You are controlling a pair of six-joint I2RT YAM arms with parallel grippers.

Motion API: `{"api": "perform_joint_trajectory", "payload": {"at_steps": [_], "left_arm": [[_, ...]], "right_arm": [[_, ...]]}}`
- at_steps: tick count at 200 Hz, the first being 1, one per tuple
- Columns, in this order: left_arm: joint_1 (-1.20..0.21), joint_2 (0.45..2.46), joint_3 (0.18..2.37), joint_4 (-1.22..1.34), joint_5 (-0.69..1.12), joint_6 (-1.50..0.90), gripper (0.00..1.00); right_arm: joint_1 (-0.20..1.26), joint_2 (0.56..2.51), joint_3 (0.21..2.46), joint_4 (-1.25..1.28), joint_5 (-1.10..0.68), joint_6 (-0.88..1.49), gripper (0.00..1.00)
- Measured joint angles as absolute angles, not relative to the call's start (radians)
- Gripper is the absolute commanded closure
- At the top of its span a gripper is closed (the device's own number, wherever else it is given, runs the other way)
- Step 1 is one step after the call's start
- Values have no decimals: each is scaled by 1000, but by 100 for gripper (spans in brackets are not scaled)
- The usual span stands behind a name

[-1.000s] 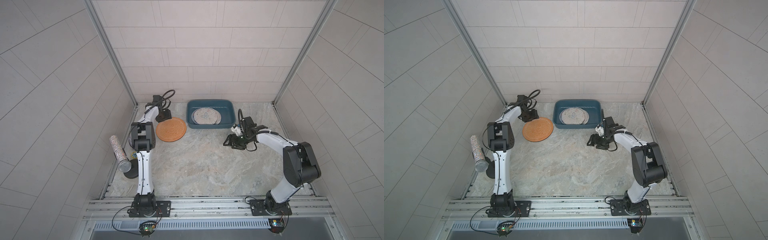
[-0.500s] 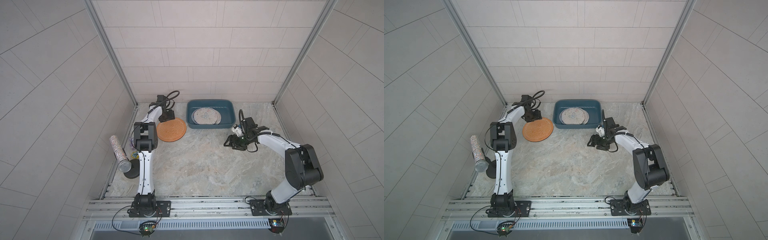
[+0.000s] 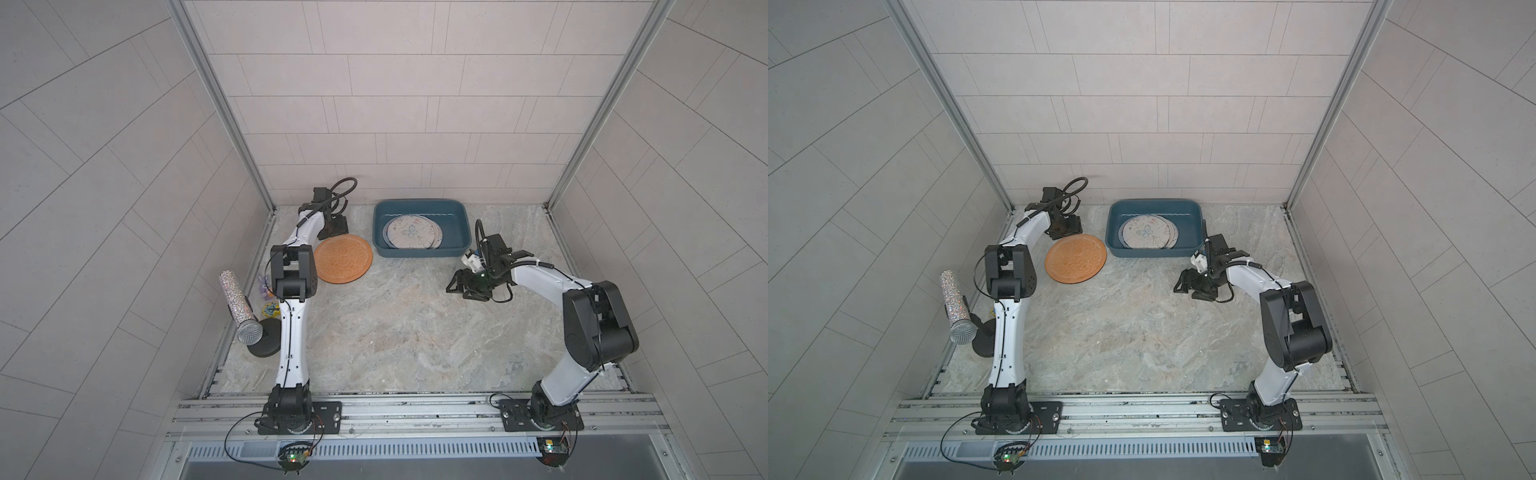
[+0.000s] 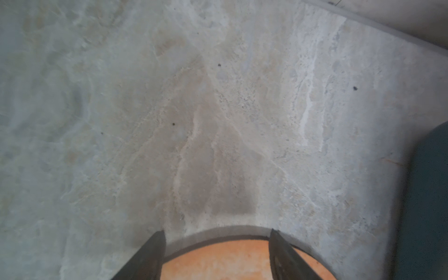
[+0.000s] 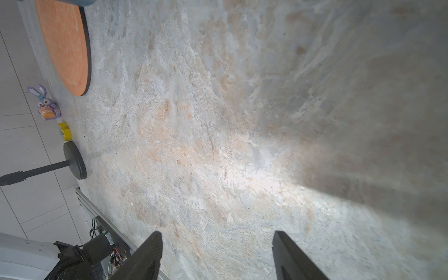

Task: Put the coasters into the storage box
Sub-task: Move the coaster to the center of the board.

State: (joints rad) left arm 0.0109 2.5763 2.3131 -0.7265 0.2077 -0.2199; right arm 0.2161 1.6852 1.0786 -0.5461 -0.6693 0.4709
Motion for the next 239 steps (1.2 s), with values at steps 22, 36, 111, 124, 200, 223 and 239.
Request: {"api": "perform_joint_trajectory", "payload": {"at_steps": [22,36,111,124,200,223,239], "left_arm": [[11,2596,2353,-766,208,-217,27],[10,2598,2363,-788,205,-215,27],[-2,2551,2292,-848,216,-173,31],[-12,2524,2250,-871,218,-155,32],[-105,2337,1940,-913,247,-139,33],[-150,2262,1811,-907,246,-149,33],[-174,2201,1711,-891,246,-165,33]], "right_arm": [[216,1690,1083,-546,-670,471,25],[216,1690,1087,-546,-672,471,25],[216,1685,1087,-547,-674,471,25],[216,1676,1085,-547,-674,471,25],[216,1582,1041,-546,-689,471,25],[216,1563,1023,-546,-693,471,25],[216,1554,1010,-545,-694,470,24]]}}
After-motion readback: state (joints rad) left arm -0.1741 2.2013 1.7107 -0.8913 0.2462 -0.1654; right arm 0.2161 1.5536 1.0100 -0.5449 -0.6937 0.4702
